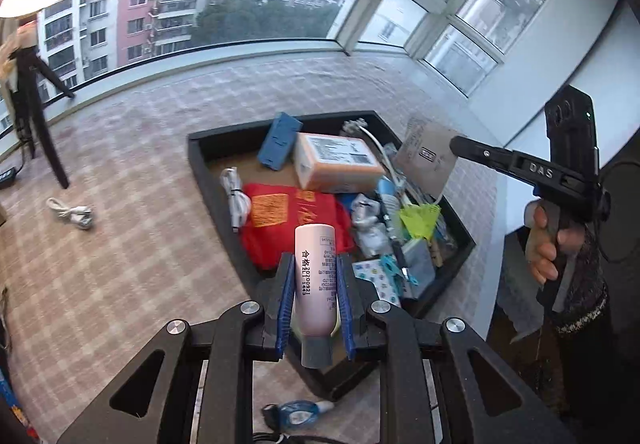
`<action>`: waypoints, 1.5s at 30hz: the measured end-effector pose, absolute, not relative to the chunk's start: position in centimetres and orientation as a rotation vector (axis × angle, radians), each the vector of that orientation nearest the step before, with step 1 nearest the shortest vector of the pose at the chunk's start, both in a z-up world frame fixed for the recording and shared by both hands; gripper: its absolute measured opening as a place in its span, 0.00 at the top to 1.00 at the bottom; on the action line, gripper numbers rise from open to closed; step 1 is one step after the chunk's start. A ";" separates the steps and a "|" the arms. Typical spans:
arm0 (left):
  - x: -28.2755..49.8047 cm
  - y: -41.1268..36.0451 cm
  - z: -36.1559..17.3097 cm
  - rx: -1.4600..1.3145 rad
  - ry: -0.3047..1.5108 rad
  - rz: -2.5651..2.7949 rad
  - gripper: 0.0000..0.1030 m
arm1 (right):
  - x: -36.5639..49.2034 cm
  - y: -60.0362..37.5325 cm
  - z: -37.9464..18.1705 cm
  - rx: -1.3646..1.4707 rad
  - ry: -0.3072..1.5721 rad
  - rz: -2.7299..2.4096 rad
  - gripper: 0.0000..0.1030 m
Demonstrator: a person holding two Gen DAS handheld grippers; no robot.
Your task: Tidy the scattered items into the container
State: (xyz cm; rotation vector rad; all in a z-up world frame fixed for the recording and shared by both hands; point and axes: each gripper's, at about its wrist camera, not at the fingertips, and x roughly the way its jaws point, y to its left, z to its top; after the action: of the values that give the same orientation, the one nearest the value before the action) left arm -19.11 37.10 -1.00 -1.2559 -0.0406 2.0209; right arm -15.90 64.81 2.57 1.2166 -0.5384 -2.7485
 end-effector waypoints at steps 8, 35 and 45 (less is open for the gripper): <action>-18.2 41.8 -1.6 -1.296 0.014 1.990 0.49 | -14.3 69.4 0.7 1.368 -0.553 -2.818 0.69; -14.5 25.2 3.3 -1.272 -0.035 2.553 0.34 | -15.3 54.1 4.3 1.205 -0.265 -2.640 0.45; -8.6 17.5 4.7 -1.340 -0.079 2.814 0.25 | -12.0 44.4 4.3 1.186 -0.030 -2.583 0.35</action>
State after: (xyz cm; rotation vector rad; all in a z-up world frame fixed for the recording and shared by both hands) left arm -8.63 17.46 4.75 -1.3397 -0.0789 2.8136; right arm -11.97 44.39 4.32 1.1862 -0.0302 -2.5829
